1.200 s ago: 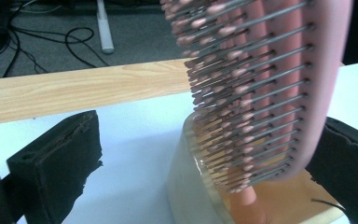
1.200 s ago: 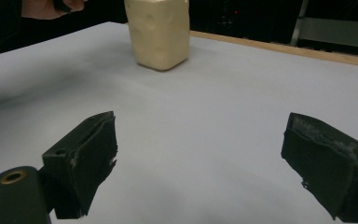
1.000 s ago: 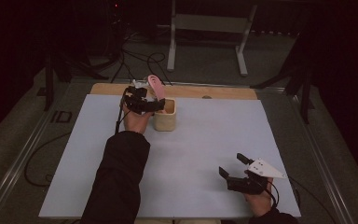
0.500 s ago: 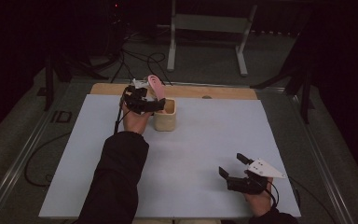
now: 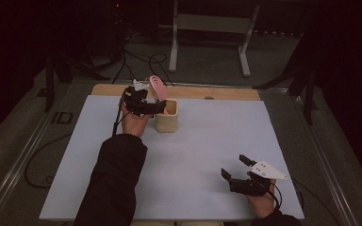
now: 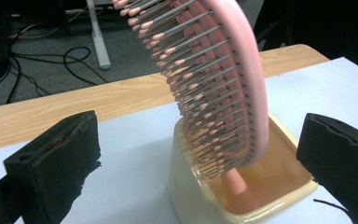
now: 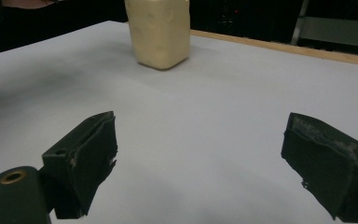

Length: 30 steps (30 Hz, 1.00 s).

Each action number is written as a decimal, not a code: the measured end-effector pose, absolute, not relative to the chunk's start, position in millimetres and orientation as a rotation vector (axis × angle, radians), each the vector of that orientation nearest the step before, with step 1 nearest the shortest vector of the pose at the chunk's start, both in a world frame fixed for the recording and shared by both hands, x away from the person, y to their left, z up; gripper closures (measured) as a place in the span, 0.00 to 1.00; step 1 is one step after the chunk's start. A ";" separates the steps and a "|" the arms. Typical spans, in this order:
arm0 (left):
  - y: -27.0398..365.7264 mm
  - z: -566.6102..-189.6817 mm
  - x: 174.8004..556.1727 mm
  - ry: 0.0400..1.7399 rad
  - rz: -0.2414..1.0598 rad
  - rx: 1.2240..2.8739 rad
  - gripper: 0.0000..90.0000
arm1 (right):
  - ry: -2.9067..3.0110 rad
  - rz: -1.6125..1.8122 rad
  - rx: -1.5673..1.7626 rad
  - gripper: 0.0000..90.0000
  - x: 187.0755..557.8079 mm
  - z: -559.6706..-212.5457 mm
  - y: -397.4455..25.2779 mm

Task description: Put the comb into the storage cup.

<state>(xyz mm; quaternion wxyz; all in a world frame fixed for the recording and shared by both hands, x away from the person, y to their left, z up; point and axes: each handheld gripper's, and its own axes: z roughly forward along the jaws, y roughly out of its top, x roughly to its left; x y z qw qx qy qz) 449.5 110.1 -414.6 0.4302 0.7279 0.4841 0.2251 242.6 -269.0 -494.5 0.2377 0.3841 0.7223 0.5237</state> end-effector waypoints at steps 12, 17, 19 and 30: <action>117.7 -413.2 439.9 1.159 0.503 1.816 0.00 | 1.976 1.431 1.051 0.11 241.7 -493.9 -268.7; 122.9 -413.8 433.3 1.135 0.495 1.815 0.00 | 1.976 1.431 1.055 0.11 241.6 -494.1 -268.9; 123.9 -414.3 432.4 1.133 0.495 1.818 0.00 | 1.975 1.430 1.054 0.11 241.6 -494.0 -268.9; 139.3 -425.3 417.8 1.083 0.487 1.830 0.00 | 1.976 1.432 1.054 0.11 241.6 -494.4 -268.2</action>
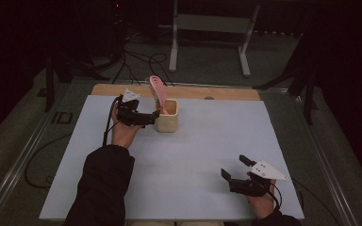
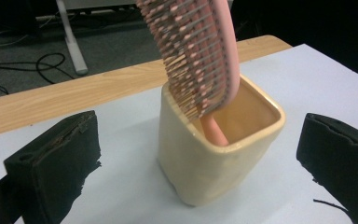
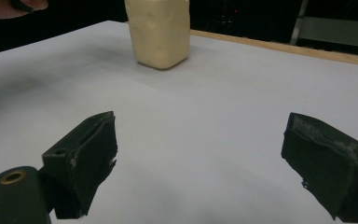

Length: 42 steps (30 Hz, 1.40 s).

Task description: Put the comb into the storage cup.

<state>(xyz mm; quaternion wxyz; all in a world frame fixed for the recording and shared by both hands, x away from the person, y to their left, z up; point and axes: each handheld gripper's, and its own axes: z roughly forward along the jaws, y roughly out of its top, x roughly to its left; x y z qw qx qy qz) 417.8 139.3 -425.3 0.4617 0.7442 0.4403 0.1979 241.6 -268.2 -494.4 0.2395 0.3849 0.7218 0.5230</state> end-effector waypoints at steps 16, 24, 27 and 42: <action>157.9 -429.3 389.2 1.039 0.503 1.807 0.00 | 1.981 1.425 1.053 0.11 241.5 -494.8 -267.1; 167.9 -434.2 376.8 1.042 0.511 1.814 0.00 | 1.981 1.425 1.053 0.11 241.3 -494.9 -266.7; 173.5 -437.7 370.8 1.047 0.511 1.806 0.00 | 1.984 1.424 1.052 0.11 241.1 -494.8 -266.1; 192.7 -449.2 344.1 1.057 0.516 1.784 0.00 | 1.987 1.419 1.047 0.11 241.0 -495.4 -265.3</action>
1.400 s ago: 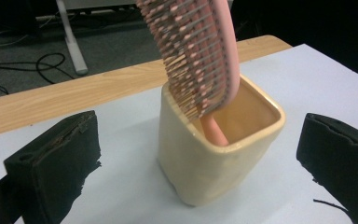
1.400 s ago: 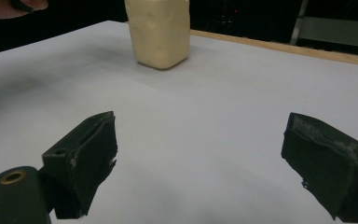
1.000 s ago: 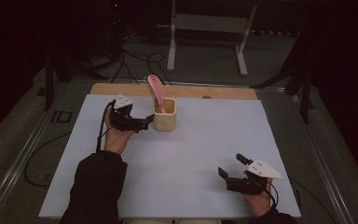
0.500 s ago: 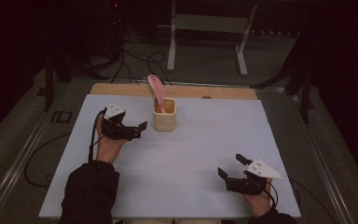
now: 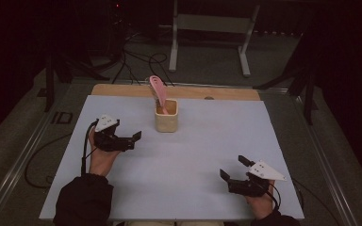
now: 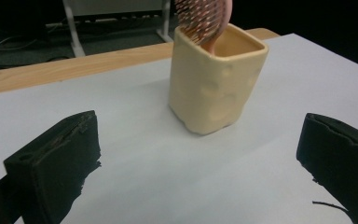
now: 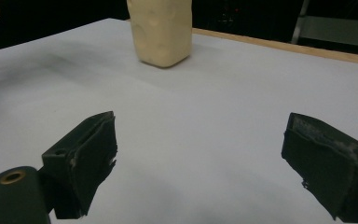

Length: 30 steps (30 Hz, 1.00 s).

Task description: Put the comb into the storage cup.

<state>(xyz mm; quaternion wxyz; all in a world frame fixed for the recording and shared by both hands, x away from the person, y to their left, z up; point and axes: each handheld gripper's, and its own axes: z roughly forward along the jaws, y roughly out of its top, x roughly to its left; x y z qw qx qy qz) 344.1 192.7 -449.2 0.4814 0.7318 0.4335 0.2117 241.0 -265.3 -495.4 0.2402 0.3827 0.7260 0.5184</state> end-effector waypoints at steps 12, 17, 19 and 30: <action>207.5 -461.2 319.5 1.066 0.555 1.790 0.00 | 1.990 1.417 1.047 0.11 241.1 -495.7 -264.9; 212.5 -466.2 310.1 1.073 0.564 1.794 0.00 | 1.991 1.417 1.048 0.11 241.0 -496.0 -264.1; 214.6 -467.9 306.0 1.075 0.569 1.792 0.00 | 1.992 1.417 1.046 0.11 241.1 -496.1 -263.8; 228.3 -477.2 282.0 1.090 0.606 1.794 0.00 | 1.994 1.419 1.043 0.11 240.7 -496.1 -263.3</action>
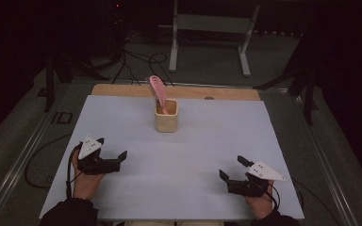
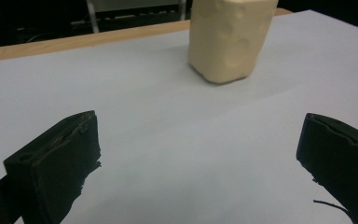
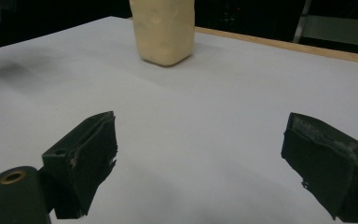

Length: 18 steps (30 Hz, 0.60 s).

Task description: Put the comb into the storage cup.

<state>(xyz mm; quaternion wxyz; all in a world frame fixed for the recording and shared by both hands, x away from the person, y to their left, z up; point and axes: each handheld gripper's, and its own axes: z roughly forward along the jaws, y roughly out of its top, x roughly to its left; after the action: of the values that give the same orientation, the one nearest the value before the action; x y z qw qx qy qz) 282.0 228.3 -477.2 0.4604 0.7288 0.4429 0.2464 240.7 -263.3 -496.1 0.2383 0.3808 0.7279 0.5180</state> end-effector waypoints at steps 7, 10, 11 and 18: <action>239.9 -486.4 261.8 1.108 0.644 1.789 0.00 | 1.993 1.424 1.040 0.13 240.9 -495.8 -262.4; 242.4 -486.7 258.1 1.108 0.649 1.782 0.00 | 1.994 1.419 1.034 0.13 241.2 -495.9 -262.1; 244.9 -486.7 254.5 1.107 0.657 1.778 0.00 | 1.994 1.417 1.034 0.13 241.3 -496.0 -262.2; 252.3 -488.0 244.3 1.107 0.690 1.754 0.00 | 1.990 1.420 1.042 0.13 243.4 -495.7 -264.6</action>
<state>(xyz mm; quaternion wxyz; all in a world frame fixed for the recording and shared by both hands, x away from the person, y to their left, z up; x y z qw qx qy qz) 244.3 252.3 -488.0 0.4599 0.7125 0.4496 0.2805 243.4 -264.6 -495.7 0.2396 0.3807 0.7269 0.5189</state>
